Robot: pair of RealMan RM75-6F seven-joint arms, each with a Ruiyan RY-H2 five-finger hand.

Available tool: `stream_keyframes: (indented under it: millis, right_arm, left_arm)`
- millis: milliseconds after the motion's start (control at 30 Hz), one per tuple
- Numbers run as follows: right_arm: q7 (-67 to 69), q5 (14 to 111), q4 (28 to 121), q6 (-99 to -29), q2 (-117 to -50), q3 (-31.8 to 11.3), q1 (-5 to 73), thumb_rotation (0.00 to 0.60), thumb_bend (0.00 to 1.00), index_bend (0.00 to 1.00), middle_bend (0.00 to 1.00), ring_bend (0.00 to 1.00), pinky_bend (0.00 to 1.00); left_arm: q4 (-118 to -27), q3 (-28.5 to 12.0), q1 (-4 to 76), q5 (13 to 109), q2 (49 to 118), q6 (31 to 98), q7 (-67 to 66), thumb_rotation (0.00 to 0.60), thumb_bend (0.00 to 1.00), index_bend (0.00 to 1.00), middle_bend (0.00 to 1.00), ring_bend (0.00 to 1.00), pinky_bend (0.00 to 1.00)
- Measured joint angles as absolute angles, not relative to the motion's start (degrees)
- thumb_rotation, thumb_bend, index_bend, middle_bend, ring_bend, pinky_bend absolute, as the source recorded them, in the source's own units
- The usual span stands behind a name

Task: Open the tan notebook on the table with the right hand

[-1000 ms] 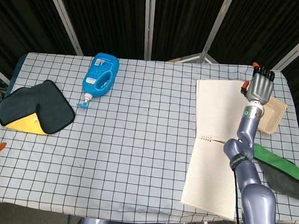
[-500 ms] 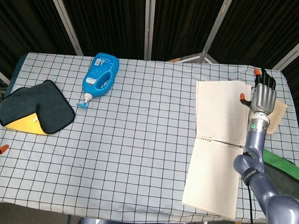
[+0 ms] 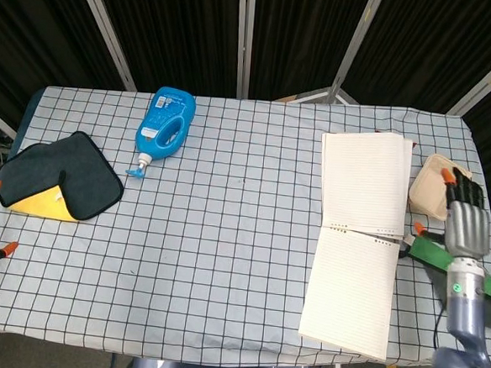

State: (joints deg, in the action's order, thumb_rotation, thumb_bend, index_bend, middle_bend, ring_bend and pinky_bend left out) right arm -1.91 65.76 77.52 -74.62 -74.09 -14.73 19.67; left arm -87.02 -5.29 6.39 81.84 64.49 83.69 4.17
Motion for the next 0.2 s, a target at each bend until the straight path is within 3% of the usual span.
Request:
stream_keyframes:
  millis: [200]
  right_arm:
    - [-3.5, 71.2, 81.25, -82.69, -70.73, -7.99, 11.37, 0.6, 0.14, 0.0, 0.0, 0.0, 0.0]
  left_arm:
    - [-86.45, -4.52, 6.11, 82.83, 65.11, 84.16, 3.4, 0.6, 0.14, 0.0, 0.0, 0.0, 0.0]
